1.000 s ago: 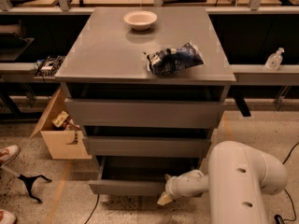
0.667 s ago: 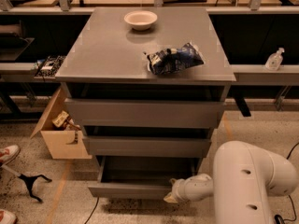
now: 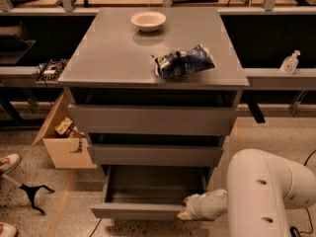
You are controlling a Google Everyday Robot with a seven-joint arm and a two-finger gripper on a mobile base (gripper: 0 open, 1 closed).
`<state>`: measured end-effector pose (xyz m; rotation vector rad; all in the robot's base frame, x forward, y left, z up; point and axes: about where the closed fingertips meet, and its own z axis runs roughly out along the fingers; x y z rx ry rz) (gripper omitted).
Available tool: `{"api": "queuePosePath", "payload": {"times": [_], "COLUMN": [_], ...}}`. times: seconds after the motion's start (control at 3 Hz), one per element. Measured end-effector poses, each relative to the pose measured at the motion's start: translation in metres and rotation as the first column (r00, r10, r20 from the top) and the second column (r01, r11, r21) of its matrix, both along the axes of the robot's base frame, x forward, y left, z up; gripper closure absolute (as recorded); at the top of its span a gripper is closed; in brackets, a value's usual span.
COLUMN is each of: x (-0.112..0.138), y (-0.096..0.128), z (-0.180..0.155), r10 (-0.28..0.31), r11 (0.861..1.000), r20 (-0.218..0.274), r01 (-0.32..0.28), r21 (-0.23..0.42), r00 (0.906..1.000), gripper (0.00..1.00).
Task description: Open bottom drawer
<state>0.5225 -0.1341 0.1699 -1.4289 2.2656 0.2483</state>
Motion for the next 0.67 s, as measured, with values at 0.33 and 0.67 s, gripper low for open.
{"api": "queuePosePath", "payload": {"times": [0.33, 0.67], "x": [-0.014, -0.027], "y": [-0.012, -0.022], "z": [0.003, 0.008], "r10": [-0.036, -0.069], "r11": [0.999, 0.998], "r20": [-0.011, -0.01], "r01": [0.036, 0.069], "r21": [0.003, 0.009], "r00": [0.9993, 0.9976], "gripper": [1.0, 1.0]}}
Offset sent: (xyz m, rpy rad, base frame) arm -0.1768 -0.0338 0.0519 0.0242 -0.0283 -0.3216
